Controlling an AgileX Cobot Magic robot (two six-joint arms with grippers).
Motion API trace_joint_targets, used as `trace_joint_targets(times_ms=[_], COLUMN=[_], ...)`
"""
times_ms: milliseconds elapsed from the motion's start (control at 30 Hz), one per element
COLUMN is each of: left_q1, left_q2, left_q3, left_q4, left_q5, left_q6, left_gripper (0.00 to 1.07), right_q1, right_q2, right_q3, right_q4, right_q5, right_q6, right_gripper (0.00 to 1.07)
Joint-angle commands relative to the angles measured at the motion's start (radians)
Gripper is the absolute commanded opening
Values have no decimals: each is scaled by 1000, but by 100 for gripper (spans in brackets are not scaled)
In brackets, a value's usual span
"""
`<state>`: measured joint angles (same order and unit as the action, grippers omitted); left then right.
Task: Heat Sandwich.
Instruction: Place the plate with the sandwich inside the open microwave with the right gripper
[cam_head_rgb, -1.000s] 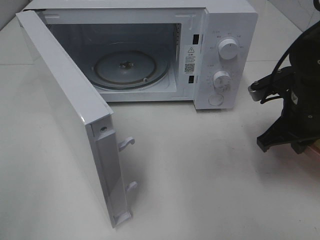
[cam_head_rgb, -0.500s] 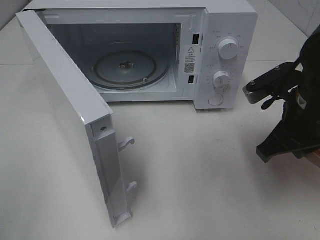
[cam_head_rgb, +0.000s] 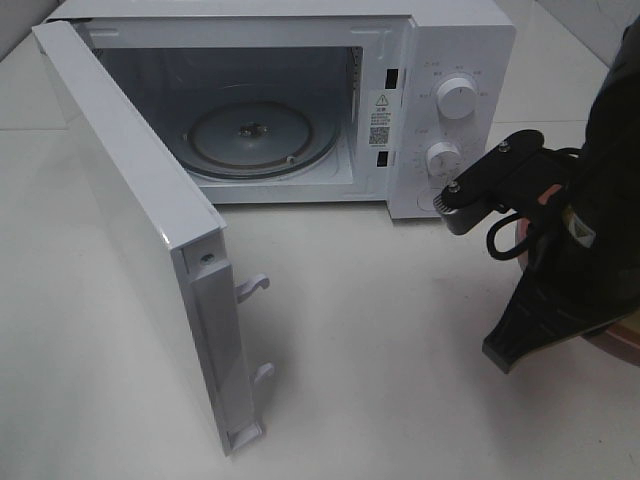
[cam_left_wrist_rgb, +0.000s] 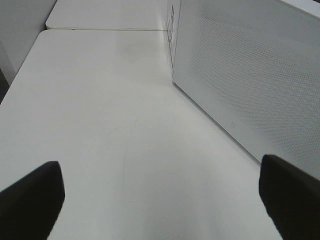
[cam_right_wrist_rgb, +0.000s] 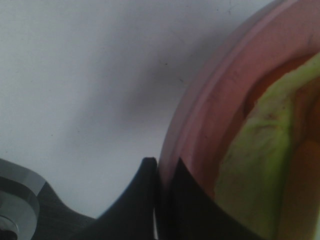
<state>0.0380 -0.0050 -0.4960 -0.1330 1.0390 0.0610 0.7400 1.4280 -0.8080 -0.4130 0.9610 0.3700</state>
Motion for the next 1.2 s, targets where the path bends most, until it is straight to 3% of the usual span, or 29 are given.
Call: trace_joint_targets(times_ms=[33,733,1200], left_q1=[0,0,0], left_q2=[-26,-26,-26], left_q3=[2,2,2], left_q4=[-6,-6,-6], left_q5=[-4,-4,-4], left_q6=[4,4,4], left_gripper=[100,100,100], right_q1=[35,298,309], right_q2=[-8,-8,-8], right_q3=[5,5,5], right_q4=[-21,-50,-77], right_q5=[31,46,-50], right_q6=[10,-62,-336], right_gripper=[2,2,2])
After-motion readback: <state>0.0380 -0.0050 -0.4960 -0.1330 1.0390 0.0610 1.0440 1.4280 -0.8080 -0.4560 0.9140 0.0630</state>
